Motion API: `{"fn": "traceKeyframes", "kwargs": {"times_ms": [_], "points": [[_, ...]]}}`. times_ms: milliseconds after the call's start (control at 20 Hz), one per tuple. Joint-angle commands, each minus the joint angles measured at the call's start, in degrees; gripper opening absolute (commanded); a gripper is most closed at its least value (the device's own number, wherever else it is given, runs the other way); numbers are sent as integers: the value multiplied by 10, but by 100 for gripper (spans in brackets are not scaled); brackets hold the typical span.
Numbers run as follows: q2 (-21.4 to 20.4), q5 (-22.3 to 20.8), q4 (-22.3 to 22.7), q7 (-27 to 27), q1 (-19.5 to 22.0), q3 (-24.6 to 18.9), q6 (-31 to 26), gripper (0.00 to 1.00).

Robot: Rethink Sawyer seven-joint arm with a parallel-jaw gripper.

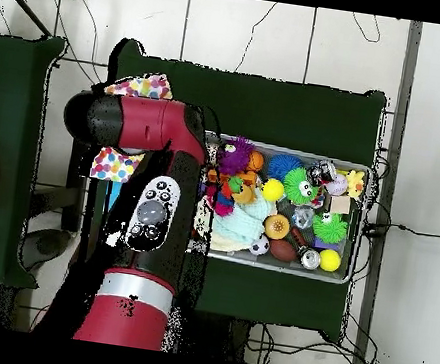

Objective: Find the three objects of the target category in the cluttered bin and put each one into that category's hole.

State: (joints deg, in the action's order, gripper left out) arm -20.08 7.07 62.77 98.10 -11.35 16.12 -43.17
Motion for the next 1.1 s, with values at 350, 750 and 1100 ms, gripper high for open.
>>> {"fn": "traceKeyframes", "kwargs": {"times_ms": [350,750,1100], "points": [[51,-57,41,36,-1,-52,89,0],[52,-119,55,93,-59,11,238,0],[28,-121,160,88,-64,-19,278,0]]}}
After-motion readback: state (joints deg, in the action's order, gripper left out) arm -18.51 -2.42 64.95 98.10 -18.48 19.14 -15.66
